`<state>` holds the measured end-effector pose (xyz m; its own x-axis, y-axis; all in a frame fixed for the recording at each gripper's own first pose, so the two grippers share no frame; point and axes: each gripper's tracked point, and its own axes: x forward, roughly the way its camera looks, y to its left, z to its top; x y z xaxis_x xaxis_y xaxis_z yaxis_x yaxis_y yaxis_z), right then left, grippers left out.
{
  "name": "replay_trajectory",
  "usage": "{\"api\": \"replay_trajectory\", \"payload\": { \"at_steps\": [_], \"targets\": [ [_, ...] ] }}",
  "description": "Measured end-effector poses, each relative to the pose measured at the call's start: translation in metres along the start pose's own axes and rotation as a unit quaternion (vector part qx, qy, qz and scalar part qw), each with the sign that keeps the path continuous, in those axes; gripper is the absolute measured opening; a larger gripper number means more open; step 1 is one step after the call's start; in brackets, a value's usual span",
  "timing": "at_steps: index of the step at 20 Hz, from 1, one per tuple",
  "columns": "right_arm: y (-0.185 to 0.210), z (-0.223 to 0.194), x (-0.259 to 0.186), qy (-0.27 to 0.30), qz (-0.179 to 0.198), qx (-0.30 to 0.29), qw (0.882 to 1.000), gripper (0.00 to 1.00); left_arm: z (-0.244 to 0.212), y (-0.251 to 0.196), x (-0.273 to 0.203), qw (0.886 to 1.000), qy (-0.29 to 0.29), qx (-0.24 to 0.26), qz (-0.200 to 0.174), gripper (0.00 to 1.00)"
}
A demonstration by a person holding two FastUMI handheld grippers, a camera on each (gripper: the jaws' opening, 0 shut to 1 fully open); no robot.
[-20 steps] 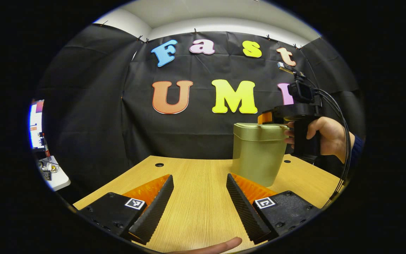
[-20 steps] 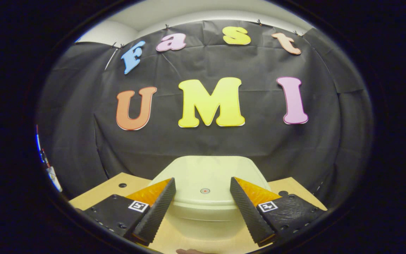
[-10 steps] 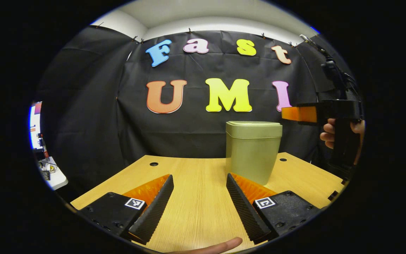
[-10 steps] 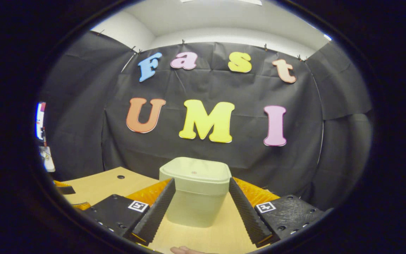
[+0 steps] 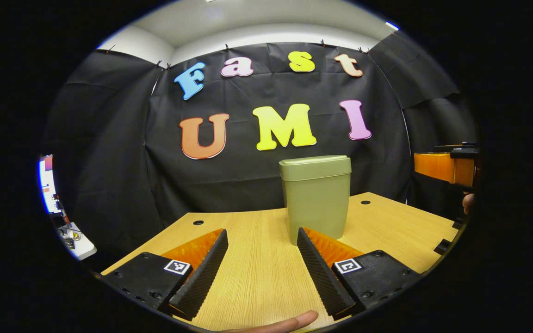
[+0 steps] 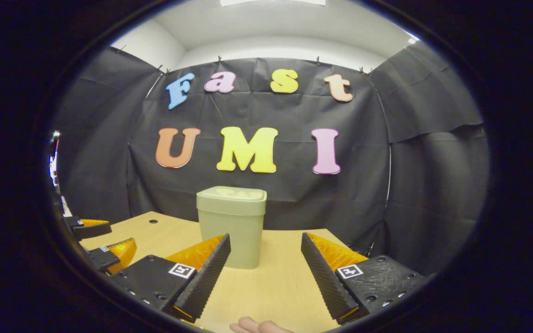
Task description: Press the lid of the desktop garbage bin to open it, pick up the crumpled paper on the desktop and throw it into the bin, then pick up the pop can on the desktop and drop it into the bin, and finally close the garbage bin lid.
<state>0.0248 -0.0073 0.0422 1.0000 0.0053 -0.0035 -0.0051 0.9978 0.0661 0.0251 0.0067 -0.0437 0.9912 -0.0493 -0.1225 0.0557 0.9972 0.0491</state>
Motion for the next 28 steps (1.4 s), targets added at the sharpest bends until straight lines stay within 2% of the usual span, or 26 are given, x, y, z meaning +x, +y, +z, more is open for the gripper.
{"api": "replay_trajectory", "payload": {
  "at_steps": [3, 6, 8, 9, 14, 17, 19, 22, 26, 27, 28],
  "targets": [
    [0.002, -0.017, -0.015, 0.015, 0.02, -0.011, 1.0, 0.95, 0.002, -0.007, -0.004, 1.0, -0.003, -0.006, -0.002, 0.97],
    [-0.003, -0.016, -0.02, 0.002, 0.007, -0.036, 0.999, 0.97, 0.002, -0.011, -0.008, 1.0, 0.003, -0.014, -0.001, 0.97],
    [0.0, -0.022, -0.021, 0.002, 0.001, -0.05, 0.999, 0.95, 0.003, -0.016, -0.009, 1.0, 0.003, -0.016, -0.008, 0.97],
    [0.002, -0.024, -0.019, 0.003, 0.003, -0.054, 0.999, 0.98, 0.003, -0.015, -0.009, 1.0, 0.002, -0.017, -0.008, 0.97],
    [0.017, -0.023, -0.018, -0.004, 0.016, -0.045, 0.999, 0.95, 0.002, -0.013, -0.008, 1.0, 0.002, -0.025, -0.008, 0.97],
    [0.015, -0.019, -0.023, -0.019, 0.005, -0.042, 0.999, 0.98, 0.006, -0.013, -0.011, 1.0, -0.004, -0.023, -0.005, 0.97],
    [0.022, -0.016, -0.029, -0.031, 0.009, -0.037, 0.999, 0.95, 0.007, -0.015, -0.014, 1.0, -0.007, -0.018, -0.005, 0.97],
    [0.031, -0.019, -0.033, -0.033, 0.019, -0.044, 0.998, 0.95, 0.01, -0.016, -0.015, 0.999, -0.012, -0.03, -0.017, 0.97],
    [0.038, -0.015, -0.032, -0.039, 0.017, -0.05, 0.998, 0.95, 0.01, -0.003, -0.016, 0.999, -0.009, -0.031, -0.002, 0.97],
    [0.044, -0.018, -0.032, -0.035, 0.025, -0.05, 0.998, 0.98, 0.011, -0.002, -0.016, 0.999, -0.009, -0.036, -0.003, 0.97],
    [0.048, -0.02, -0.034, -0.032, 0.032, -0.05, 0.998, 0.92, 0.011, 0.0, -0.016, 0.999, -0.01, -0.041, -0.001, 0.97]
  ]
}}
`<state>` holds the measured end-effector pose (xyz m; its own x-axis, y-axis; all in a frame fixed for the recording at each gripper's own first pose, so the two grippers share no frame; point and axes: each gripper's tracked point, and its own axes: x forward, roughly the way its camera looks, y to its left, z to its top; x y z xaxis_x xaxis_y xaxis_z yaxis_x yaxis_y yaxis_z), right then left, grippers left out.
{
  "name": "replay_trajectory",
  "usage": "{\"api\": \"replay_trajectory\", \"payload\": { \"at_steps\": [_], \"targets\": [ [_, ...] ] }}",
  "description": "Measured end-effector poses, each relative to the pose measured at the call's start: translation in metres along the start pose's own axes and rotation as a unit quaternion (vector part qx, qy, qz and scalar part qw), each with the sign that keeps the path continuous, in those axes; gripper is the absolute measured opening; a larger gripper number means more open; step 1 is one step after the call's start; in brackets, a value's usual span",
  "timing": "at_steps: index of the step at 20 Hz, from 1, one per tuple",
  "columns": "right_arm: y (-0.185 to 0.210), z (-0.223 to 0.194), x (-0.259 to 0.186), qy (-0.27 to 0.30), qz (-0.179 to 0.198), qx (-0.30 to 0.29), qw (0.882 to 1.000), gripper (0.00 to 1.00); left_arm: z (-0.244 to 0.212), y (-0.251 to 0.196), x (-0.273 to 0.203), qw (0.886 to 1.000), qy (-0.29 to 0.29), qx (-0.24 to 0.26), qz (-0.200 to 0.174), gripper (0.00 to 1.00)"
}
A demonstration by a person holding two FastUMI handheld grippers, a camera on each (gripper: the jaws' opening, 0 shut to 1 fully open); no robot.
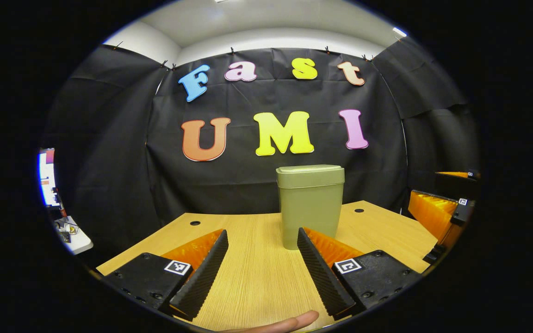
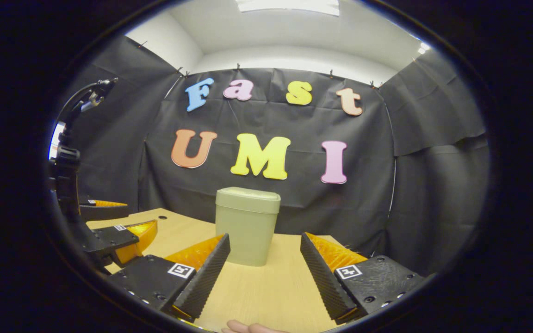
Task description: Press the lid of the desktop garbage bin to open it, pick up the crumpled paper on the desktop and throw it into the bin, then pick up the pop can on the desktop and drop it into the bin, and finally close the garbage bin lid.
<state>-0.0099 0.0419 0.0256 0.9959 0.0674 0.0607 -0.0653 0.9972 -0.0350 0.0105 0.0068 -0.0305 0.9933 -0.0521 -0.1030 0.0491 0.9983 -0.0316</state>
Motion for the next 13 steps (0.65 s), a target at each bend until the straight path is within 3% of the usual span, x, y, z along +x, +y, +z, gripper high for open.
{"api": "replay_trajectory", "payload": {
  "at_steps": [5, 13],
  "targets": [
    [0.001, 0.007, -0.007, -0.023, -0.003, -0.026, 0.999, 0.98, 0.006, 0.006, -0.001, 1.0, -0.005, 0.004, 0.007, 0.97],
    [0.01, -0.004, -0.005, -0.013, 0.003, -0.037, 0.999, 0.95, 0.007, 0.006, -0.002, 1.0, -0.006, 0.008, 0.007, 0.97]
  ]
}}
